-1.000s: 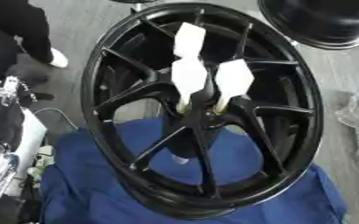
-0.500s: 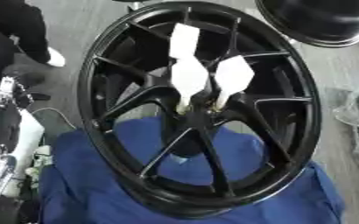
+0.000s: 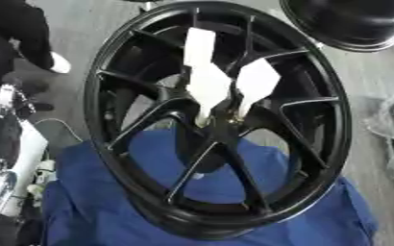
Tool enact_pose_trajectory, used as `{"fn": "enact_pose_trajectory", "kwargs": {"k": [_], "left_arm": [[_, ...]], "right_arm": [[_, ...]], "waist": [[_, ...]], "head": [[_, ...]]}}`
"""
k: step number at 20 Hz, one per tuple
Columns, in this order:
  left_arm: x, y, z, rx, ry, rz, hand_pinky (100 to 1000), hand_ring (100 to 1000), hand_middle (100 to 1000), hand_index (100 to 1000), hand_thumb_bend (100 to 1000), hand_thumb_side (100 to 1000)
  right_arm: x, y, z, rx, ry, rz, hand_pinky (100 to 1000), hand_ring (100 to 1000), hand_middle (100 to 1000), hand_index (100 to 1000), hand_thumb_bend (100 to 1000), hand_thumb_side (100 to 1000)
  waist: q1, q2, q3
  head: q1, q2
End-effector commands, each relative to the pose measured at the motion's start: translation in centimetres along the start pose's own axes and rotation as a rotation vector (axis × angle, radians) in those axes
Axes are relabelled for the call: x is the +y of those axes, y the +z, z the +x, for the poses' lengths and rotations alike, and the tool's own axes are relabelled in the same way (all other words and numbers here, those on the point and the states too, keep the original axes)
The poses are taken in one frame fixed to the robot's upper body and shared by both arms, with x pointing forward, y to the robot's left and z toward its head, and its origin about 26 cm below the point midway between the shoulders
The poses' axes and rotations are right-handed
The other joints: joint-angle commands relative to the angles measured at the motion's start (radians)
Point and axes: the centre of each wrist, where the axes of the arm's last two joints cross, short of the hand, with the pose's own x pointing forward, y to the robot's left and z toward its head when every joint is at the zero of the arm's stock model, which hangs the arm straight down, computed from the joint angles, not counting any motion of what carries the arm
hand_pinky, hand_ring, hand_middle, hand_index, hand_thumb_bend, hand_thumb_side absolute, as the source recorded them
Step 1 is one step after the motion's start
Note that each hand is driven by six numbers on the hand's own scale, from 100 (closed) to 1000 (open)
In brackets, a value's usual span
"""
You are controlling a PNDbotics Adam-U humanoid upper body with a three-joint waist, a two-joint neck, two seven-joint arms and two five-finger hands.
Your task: Pull the pin out of the wheel hub.
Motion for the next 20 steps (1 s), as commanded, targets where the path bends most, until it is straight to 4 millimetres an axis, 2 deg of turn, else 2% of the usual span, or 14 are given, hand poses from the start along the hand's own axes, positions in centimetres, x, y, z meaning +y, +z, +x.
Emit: {"fn": "enact_pose_trajectory", "kwargs": {"k": [1, 4, 5, 6, 7, 8, 10, 16, 17, 18, 20], "left_arm": [[0.9, -0.3, 0.9, -0.024, -0.026, 0.004, 627, 802, 656, 689, 135, 904], [0.9, -0.3, 0.9, -0.024, -0.027, 0.002, 627, 802, 656, 689, 135, 904], [0.9, -0.3, 0.9, -0.024, -0.027, 0.001, 628, 803, 656, 690, 136, 905], [0.9, -0.3, 0.9, -0.024, -0.027, 0.000, 628, 803, 656, 690, 138, 907], [0.9, -0.3, 0.9, -0.023, -0.028, -0.001, 628, 803, 656, 690, 138, 907], [0.9, -0.3, 0.9, -0.023, -0.029, -0.002, 627, 802, 655, 689, 136, 906], [0.9, -0.3, 0.9, -0.024, -0.029, -0.001, 627, 802, 655, 689, 137, 906], [0.9, -0.3, 0.9, -0.023, -0.030, -0.001, 628, 802, 655, 689, 136, 907], [0.9, -0.3, 0.9, -0.023, -0.030, -0.002, 628, 802, 655, 689, 135, 907], [0.9, -0.3, 0.9, -0.022, -0.031, -0.002, 628, 802, 655, 689, 129, 904], [0.9, -0.3, 0.8, -0.021, -0.032, -0.001, 628, 802, 655, 689, 122, 898]], "right_arm": [[-1.7, 0.2, 0.9, 0.016, 0.028, -0.094, 872, 848, 800, 860, 278, 166], [-1.1, 0.2, 0.9, 0.026, 0.023, -0.117, 870, 848, 801, 859, 283, 172], [-0.9, 0.1, 0.9, 0.027, 0.021, -0.111, 877, 860, 819, 883, 349, 113], [-0.7, 0.1, 0.8, 0.024, 0.019, -0.096, 887, 876, 841, 918, 302, 335], [-0.7, 0.1, 0.8, 0.017, 0.018, -0.086, 892, 883, 852, 926, 297, 452], [-0.7, 0.1, 0.7, 0.012, 0.021, -0.084, 896, 887, 861, 932, 301, 492], [-0.6, 0.1, 0.7, 0.007, 0.031, -0.086, 897, 886, 864, 936, 325, 437], [-0.6, 0.0, 0.4, 0.008, 0.037, -0.077, 901, 891, 868, 941, 347, 382], [-0.6, 0.0, 0.4, 0.009, 0.038, -0.075, 903, 894, 871, 943, 372, 291], [-0.5, 0.0, 0.3, 0.012, 0.039, -0.074, 905, 899, 878, 941, 394, 100], [-1.1, 0.0, 0.1, 0.040, 0.042, -0.108, 906, 907, 917, 929, 427, 175]], "waist": [[0.003, -0.011, -0.002], [0.003, -0.011, -0.001], [0.003, -0.011, 0.000], [0.002, -0.011, 0.000], [0.002, -0.011, -0.001], [0.002, -0.011, -0.001], [0.002, -0.011, 0.000], [0.001, -0.011, 0.001], [0.001, -0.011, 0.001], [0.001, -0.011, 0.001], [0.000, -0.012, -0.001]], "head": [[0.000, 0.003], [-0.002, 0.004], [-0.003, 0.004], [-0.003, 0.003], [-0.003, 0.003], [-0.002, 0.003], [-0.004, 0.004], [-0.007, 0.005], [-0.007, 0.006], [-0.007, 0.005], [-0.006, 0.006]]}}
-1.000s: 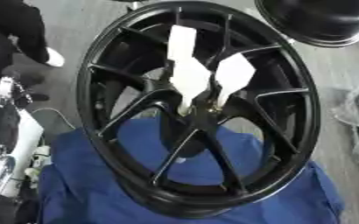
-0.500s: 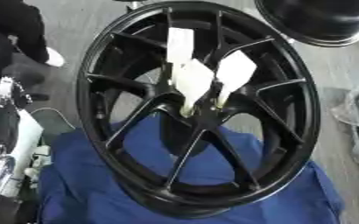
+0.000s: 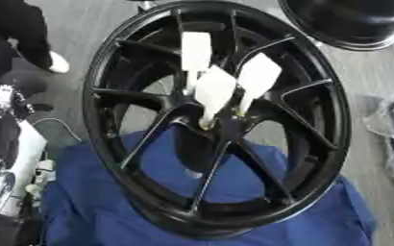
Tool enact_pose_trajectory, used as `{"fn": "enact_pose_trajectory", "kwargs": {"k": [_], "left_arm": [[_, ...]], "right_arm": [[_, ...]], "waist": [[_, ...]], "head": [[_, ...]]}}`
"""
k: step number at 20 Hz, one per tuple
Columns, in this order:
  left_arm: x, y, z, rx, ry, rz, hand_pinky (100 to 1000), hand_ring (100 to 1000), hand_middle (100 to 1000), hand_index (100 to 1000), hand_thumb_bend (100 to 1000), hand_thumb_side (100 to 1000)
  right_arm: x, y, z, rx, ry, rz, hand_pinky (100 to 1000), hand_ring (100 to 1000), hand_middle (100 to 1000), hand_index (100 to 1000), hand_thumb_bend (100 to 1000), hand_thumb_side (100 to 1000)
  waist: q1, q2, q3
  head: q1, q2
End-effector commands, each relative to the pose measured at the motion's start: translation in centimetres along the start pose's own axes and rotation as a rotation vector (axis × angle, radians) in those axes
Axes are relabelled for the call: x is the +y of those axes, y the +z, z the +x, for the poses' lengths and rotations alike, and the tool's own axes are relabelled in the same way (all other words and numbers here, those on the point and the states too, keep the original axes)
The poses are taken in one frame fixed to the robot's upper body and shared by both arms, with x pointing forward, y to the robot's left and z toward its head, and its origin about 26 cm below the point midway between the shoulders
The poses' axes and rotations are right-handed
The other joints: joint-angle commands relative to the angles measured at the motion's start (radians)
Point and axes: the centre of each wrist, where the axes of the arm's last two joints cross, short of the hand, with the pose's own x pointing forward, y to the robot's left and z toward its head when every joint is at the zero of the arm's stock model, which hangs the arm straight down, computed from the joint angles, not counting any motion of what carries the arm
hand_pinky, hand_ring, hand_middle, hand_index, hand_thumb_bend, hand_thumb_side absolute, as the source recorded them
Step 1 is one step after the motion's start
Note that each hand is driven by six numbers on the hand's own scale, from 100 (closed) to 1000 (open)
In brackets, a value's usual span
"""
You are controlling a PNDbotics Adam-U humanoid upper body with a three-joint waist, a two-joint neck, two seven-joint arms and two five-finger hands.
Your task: Pull the pin out of the wheel hub.
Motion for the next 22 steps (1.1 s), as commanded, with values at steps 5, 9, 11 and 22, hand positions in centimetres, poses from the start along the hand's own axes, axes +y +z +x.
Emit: {"fn": "enact_pose_trajectory", "kwargs": {"k": [5, 9, 11, 22], "left_arm": [[0.9, -0.3, 0.8, -0.022, -0.031, -0.001, 628, 801, 655, 688, 131, 904], [0.9, -0.3, 0.8, -0.020, -0.034, -0.004, 628, 801, 655, 688, 129, 904], [0.9, -0.3, 0.8, -0.017, -0.036, -0.002, 628, 800, 655, 687, 129, 905], [0.3, -0.5, 0.8, -0.020, -0.016, -0.010, 627, 799, 655, 686, 132, 901]], "right_arm": [[-2.2, 0.1, 0.6, 0.051, 0.009, -0.145, 910, 918, 935, 953, 364, 100], [-1.9, 0.0, 0.6, 0.068, -0.052, -0.182, 880, 874, 862, 940, 100, 186], [-2.2, -0.1, 1.2, 0.033, -0.107, -0.220, 844, 805, 724, 857, 100, 438], [-0.6, -1.2, 8.1, -0.215, -0.566, -0.390, 808, 708, 676, 820, 100, 779]], "waist": [[0.002, -0.014, -0.001], [0.002, -0.014, 0.000], [0.002, -0.015, -0.001], [0.009, -0.021, 0.014]], "head": [[-0.003, 0.005], [-0.004, 0.006], [-0.004, 0.003], [-0.009, -0.014]]}}
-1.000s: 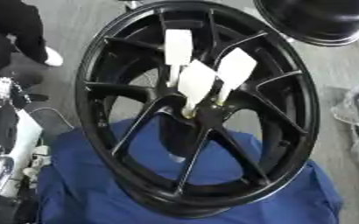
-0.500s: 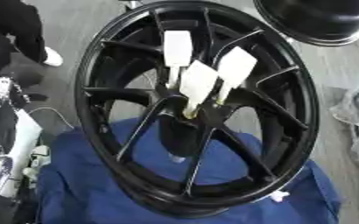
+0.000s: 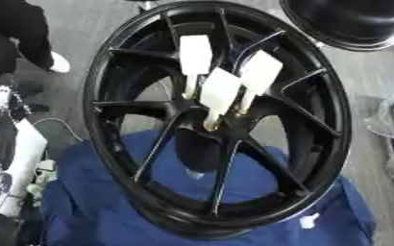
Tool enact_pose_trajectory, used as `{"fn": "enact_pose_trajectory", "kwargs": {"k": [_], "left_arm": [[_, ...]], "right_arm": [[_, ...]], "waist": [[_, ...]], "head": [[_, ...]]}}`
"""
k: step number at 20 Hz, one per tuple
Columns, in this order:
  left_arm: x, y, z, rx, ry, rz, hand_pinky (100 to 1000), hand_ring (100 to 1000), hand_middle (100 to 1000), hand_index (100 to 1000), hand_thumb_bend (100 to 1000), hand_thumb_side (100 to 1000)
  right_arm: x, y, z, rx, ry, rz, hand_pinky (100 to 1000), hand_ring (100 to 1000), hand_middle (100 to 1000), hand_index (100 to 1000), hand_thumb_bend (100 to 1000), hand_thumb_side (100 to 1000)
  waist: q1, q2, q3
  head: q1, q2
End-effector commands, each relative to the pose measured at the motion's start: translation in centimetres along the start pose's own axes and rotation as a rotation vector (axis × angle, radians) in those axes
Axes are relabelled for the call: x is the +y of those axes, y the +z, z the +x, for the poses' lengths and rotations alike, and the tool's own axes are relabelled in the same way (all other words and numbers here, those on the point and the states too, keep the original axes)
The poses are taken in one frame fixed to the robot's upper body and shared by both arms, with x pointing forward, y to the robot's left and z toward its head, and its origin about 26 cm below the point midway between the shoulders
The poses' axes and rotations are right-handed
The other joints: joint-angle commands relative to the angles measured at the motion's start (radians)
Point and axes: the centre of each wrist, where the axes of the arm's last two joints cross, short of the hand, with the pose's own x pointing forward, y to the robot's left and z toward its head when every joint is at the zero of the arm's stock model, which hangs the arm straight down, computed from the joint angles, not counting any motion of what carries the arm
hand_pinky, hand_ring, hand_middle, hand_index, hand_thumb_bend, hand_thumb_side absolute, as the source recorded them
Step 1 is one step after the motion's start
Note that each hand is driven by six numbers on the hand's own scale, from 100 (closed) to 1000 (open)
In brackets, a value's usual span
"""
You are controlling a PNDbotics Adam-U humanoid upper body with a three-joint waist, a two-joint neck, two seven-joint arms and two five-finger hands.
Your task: Pull the pin out of the wheel hub.
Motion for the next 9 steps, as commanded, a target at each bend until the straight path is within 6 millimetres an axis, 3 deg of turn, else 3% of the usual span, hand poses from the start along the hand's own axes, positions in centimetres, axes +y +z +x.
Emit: {"fn": "enact_pose_trajectory", "kwargs": {"k": [1, 9], "left_arm": [[0.1, -0.4, 0.8, -0.026, -0.005, -0.009, 627, 799, 655, 686, 133, 901], [-0.1, -0.5, 0.8, -0.034, 0.010, -0.011, 627, 796, 655, 686, 135, 897]], "right_arm": [[0.8, -0.3, 1.3, -0.034, -0.113, -0.047, 806, 703, 671, 816, 100, 783], [7.7, 0.2, 2.4, -0.050, -0.465, -0.080, 804, 699, 656, 810, 100, 794]], "waist": [[0.007, -0.021, 0.001], [0.015, -0.020, 0.008]], "head": [[-0.003, -0.014], [0.001, -0.025]]}}
